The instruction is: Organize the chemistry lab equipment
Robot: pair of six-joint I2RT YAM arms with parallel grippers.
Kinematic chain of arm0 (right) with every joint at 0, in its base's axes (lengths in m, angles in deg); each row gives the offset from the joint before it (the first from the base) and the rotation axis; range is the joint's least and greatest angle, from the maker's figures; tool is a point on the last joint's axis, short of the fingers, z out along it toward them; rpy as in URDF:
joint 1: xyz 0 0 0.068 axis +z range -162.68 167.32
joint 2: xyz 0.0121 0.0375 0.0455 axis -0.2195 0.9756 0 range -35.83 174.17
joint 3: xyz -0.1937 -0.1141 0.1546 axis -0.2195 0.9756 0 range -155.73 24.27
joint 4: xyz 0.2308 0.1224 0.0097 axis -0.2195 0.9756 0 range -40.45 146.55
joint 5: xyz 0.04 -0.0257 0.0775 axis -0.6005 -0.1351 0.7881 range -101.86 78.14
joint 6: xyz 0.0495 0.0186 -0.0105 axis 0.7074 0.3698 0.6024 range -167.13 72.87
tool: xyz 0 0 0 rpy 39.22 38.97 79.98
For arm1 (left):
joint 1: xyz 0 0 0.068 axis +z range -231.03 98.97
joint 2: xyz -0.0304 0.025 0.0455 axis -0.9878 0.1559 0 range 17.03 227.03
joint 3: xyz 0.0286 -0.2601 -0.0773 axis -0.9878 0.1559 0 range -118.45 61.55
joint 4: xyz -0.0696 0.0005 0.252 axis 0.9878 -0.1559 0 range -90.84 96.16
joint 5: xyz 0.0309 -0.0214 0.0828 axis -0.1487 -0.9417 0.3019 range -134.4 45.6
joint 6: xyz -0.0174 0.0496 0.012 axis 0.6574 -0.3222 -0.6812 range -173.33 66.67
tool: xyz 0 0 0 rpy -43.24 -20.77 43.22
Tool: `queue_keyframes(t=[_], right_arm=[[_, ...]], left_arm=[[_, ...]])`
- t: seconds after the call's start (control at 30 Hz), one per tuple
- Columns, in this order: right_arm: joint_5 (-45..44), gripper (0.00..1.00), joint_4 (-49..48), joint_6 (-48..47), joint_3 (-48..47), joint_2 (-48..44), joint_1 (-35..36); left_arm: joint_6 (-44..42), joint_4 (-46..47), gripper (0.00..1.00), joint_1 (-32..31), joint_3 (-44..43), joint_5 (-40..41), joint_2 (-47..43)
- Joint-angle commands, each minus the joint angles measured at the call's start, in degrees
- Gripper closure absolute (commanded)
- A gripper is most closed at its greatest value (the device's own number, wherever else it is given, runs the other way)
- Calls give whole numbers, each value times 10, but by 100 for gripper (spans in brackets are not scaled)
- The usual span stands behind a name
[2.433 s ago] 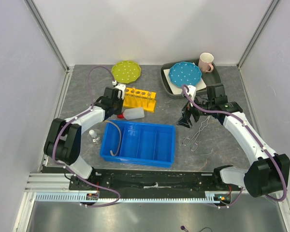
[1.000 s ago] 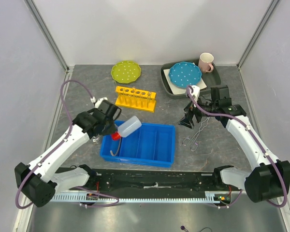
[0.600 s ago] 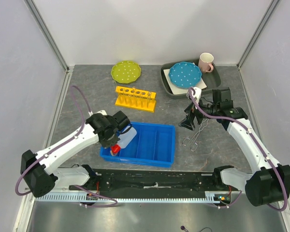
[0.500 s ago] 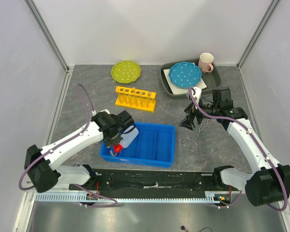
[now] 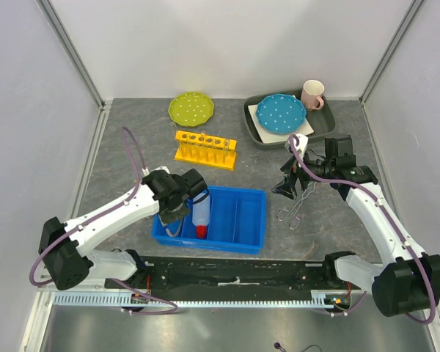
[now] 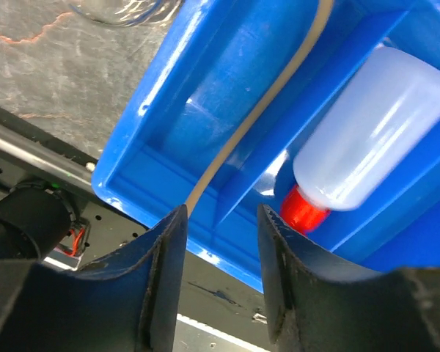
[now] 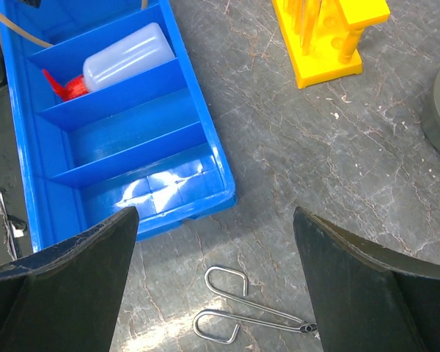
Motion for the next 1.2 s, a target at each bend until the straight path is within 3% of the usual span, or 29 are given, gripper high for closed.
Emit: queue_keyframes(t=[0.0,0.07,0.2,0.23,0.33,0.43,0.47,0.63,0.77,1.03,1.17], right_arm=[[21,6,-16,-9,6,-8,-4],[19,6,-15,-11,7,-7,-6],[14,6,-11,-14,10,-6,-6],[12,6,-10,-18,10,-7,-7],[8,5,-5,-24,11,-5,-6],[5,5,-1,-28,11,-1,-6],[5,5,0,-29,10,3,-7],[4,5,3,-29,7,18,-8],[1,5,3,-31,8,23,-12],[10,5,0,-37,14,35,-17],[16,5,-2,-41,16,38,-20]], left_arm=[[-62,68,48,-4,-18,22,-53],[-177,119,41,-4,-16,10,-74],[-344,237,16,4,-6,-3,-129],[-414,250,14,10,-3,-12,-150],[-500,272,12,69,9,-38,-187],[-555,299,12,189,37,-86,-216],[-565,311,12,255,56,-127,-234],[-580,355,9,426,105,-219,-239],[-558,385,0,513,139,-297,-204],[-507,345,0,528,158,-178,-152],[-505,343,1,527,166,-188,-125]])
